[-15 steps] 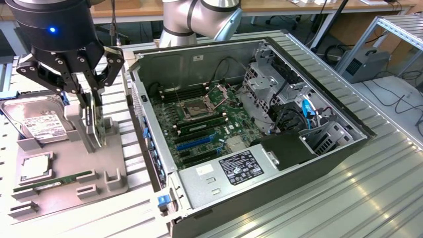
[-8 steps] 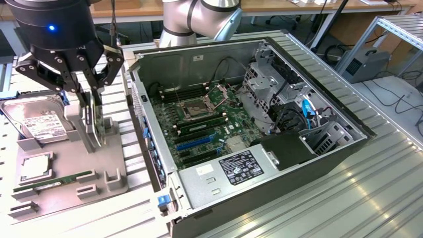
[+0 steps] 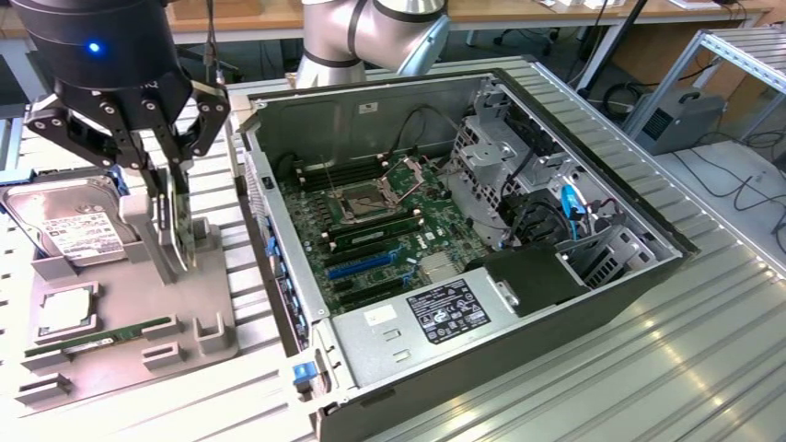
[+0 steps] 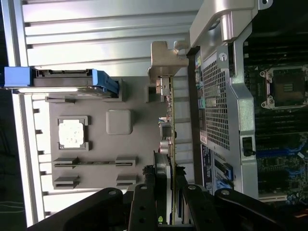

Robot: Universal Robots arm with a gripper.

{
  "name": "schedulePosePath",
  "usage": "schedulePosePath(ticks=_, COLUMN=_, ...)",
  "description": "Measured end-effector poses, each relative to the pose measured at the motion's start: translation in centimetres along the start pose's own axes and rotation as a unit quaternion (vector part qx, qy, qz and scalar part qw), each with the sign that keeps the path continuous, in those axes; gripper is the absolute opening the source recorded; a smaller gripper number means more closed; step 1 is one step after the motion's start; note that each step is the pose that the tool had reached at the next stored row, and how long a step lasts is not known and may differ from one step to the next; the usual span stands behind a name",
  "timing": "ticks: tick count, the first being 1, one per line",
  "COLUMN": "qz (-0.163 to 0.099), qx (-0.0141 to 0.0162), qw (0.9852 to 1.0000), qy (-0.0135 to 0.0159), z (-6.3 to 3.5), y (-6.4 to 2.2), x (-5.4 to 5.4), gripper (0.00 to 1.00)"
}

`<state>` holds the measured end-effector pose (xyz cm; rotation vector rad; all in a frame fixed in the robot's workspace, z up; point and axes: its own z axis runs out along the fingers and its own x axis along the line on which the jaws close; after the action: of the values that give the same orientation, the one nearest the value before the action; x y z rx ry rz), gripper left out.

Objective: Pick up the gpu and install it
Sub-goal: 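Pick up the gpu and move the gpu toward the slot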

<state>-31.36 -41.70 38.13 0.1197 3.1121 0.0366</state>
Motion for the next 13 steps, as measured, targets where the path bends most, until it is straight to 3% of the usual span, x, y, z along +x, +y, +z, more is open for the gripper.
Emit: schedulePosePath(ticks=13, qz=0.0, qx=0.0, qw=1.0, qy=0.0, z=-0.49, y=0.01, x=-0.01, gripper=0.27)
